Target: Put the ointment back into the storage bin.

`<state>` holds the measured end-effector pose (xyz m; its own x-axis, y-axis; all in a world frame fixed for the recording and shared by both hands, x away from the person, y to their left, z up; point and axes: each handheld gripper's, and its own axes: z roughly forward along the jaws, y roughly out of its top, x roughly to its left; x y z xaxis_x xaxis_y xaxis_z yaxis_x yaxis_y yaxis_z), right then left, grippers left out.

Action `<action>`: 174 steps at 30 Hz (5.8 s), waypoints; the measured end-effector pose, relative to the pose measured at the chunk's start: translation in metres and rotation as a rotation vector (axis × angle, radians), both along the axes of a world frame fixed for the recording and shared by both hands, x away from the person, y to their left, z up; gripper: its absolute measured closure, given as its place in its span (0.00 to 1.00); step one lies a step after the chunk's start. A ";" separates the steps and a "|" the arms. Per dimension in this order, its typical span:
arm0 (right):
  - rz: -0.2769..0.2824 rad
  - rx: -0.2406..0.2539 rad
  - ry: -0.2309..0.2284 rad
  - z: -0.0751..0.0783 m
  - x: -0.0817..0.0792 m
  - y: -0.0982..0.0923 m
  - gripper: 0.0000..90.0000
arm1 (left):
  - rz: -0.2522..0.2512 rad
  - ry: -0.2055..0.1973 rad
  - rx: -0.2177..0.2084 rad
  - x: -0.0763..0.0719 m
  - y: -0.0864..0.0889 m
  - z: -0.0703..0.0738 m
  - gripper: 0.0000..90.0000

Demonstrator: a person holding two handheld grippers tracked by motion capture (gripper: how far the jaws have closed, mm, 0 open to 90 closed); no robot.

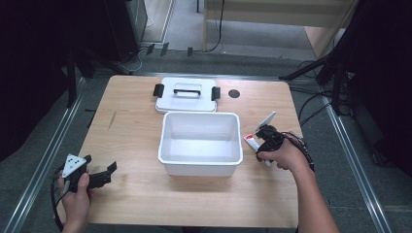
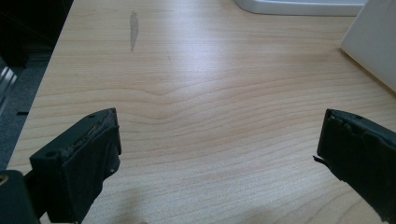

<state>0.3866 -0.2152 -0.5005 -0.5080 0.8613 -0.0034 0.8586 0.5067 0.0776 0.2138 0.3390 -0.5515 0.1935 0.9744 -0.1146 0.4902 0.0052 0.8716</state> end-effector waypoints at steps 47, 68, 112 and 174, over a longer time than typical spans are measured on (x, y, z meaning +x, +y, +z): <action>-0.131 0.038 -0.045 0.038 0.013 0.004 0.80 | 0.001 -0.001 -0.001 0.000 -0.001 0.000 0.00; -0.125 0.068 -0.116 0.110 0.016 0.019 0.80 | 0.001 -0.001 -0.002 0.000 -0.001 0.000 0.00; 0.042 0.129 -0.116 0.148 0.016 0.101 0.80 | -0.001 0.003 -0.012 0.001 0.001 0.000 0.00; 0.789 0.123 -0.106 0.085 -0.010 0.141 0.80 | -0.002 0.005 -0.010 0.001 0.000 0.000 0.00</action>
<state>0.3770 -0.0746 -0.4153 -0.9691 0.2461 -0.0145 0.2360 0.9434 0.2332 0.2143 0.3394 -0.5516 0.1945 0.9728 -0.1255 0.4945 0.0132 0.8691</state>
